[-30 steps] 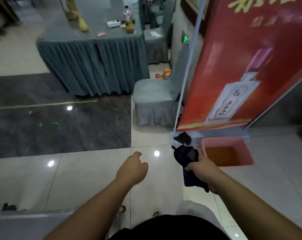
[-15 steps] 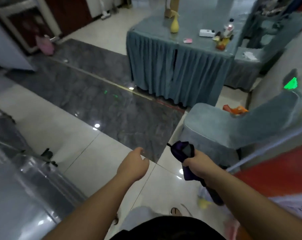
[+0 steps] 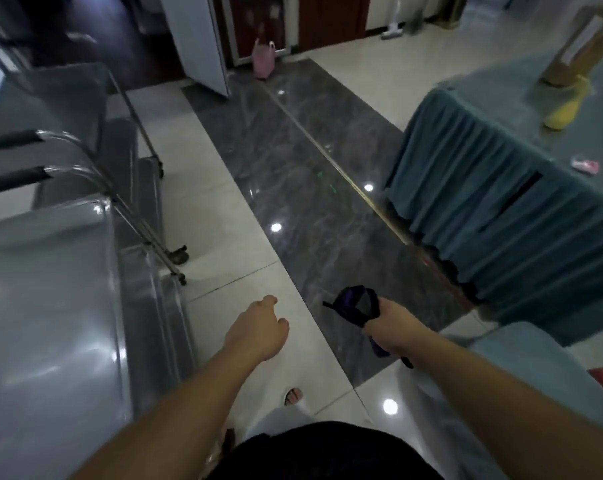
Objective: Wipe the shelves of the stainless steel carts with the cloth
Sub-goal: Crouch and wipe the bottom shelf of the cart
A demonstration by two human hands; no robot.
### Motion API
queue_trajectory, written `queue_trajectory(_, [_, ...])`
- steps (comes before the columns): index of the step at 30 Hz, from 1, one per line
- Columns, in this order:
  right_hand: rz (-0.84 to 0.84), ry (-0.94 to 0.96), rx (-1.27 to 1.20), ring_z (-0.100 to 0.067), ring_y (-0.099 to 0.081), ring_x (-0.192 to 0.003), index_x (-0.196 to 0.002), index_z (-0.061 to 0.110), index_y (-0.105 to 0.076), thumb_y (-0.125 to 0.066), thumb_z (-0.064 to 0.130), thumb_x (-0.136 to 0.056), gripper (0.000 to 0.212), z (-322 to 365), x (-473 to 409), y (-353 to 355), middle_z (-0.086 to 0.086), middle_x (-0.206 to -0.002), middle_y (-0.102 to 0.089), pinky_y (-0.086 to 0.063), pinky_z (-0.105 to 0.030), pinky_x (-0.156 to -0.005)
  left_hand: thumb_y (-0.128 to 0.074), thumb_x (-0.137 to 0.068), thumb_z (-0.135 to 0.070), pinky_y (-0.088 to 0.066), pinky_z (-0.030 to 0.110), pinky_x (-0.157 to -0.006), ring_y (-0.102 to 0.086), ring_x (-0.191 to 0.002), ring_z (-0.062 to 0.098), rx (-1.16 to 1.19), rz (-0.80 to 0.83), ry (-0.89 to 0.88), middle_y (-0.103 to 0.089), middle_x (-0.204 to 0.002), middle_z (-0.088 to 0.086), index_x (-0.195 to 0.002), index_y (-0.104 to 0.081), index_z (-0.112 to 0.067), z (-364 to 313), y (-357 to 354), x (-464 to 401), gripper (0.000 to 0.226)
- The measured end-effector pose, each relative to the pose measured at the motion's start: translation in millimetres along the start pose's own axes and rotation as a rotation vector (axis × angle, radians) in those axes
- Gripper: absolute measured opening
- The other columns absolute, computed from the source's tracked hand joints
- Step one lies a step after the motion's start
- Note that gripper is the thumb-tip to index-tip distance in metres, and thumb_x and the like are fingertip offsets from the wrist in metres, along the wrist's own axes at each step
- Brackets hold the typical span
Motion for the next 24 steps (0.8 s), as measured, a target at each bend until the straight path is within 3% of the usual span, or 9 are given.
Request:
queue_trajectory(3, [0.046, 0.033, 0.085, -0.019, -0.066, -0.082, -0.097, 0.031, -0.055, -0.057, 0.013, -0.082, 0.023, 46.8, -41.9, -2.3, -0.002, -0.094, -0.066, -0.053, -0.026, -0.054, -0.048, -0.101, -0.038, -0.048, 0.041, -0.107, -0.054, -0.133, 0.029, -0.012, -0.005, 0.037, -0.048, -0.155, 0.008, -0.158, -0.037, -0.023, 14.2, 30.5, -33.1, 0.059])
queue_trajectory(7, [0.147, 0.087, 0.275, -0.019, -0.064, -0.077, -0.1, 0.021, -0.058, -0.054, 0.013, -0.084, 0.018, 108.2, -95.4, -15.9, -0.005, -0.093, -0.066, -0.046, -0.025, -0.051, -0.046, -0.102, -0.038, -0.048, 0.041, -0.104, -0.054, -0.132, 0.03, 0.021, -0.024, 0.126, -0.048, -0.153, 0.008, -0.158, -0.036, -0.024, 41.1, 65.5, -63.1, 0.058])
queue_trajectory(11, [0.247, 0.174, 0.476, -0.021, -0.06, -0.072, -0.091, 0.016, -0.057, -0.05, 0.012, -0.086, 0.01, 169.5, -147.6, -43.6, -0.01, -0.087, -0.064, -0.046, -0.027, -0.057, -0.046, -0.104, -0.038, -0.047, 0.041, -0.106, -0.053, -0.133, 0.03, 0.126, -0.04, 0.263, -0.047, -0.154, 0.009, -0.158, -0.035, -0.022, 81.2, 80.9, -81.2, 0.057])
queue_trajectory(13, [0.311, 0.254, 0.612, -0.02, -0.057, -0.073, -0.088, 0.014, -0.055, -0.051, 0.01, -0.09, 0.006, 201.6, -170.9, -63.0, -0.007, -0.084, -0.062, -0.043, -0.029, -0.06, -0.046, -0.104, -0.037, -0.048, 0.042, -0.107, -0.055, -0.132, 0.031, 0.2, -0.062, 0.345, -0.048, -0.154, 0.01, -0.158, -0.036, -0.021, 102.7, 84.3, -86.3, 0.057])
queue_trajectory(17, [0.5, 0.472, 0.912, -0.015, -0.052, -0.072, -0.08, 0.02, -0.047, -0.052, 0.008, -0.093, 0.018, 263.7, -210.0, -112.4, 0.003, -0.078, -0.052, -0.04, -0.026, -0.06, -0.048, -0.102, -0.035, -0.044, 0.043, -0.112, -0.051, -0.138, 0.031, 0.359, -0.136, 0.537, -0.047, -0.157, 0.01, -0.158, -0.037, -0.02, 141.7, 89.9, -94.9, 0.059])
queue_trajectory(20, [0.607, 0.642, 1.057, -0.015, -0.053, -0.074, -0.09, 0.014, -0.054, -0.047, 0.006, -0.092, 0.011, 309.1, -236.9, -147.9, 0.002, -0.08, -0.054, -0.04, -0.029, -0.062, -0.047, -0.1, -0.033, -0.048, 0.042, -0.106, -0.055, -0.132, 0.033, 0.461, -0.187, 0.705, -0.051, -0.151, 0.014, -0.153, -0.042, -0.016, 160.2, 92.9, -95.8, 0.056])
queue_trajectory(24, [0.765, 0.82, 1.232, -0.009, -0.051, -0.071, -0.091, 0.02, -0.052, -0.046, 0.009, -0.093, 0.013, 348.8, -252.9, -191.4, 0.002, -0.085, -0.056, -0.04, -0.027, -0.06, -0.046, -0.098, -0.031, -0.05, 0.041, -0.1, -0.058, -0.125, 0.034, 0.593, -0.261, 0.904, -0.057, -0.142, 0.014, -0.143, -0.05, -0.015, 157.6, 86.0, -79.5, 0.047])
Point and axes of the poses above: each hand's wrist, its own x-axis away from the middle knuckle, its own y-axis out of the back of the hand, z = x × y, the point moved 8 cm from there along -x, towards the middle knuckle
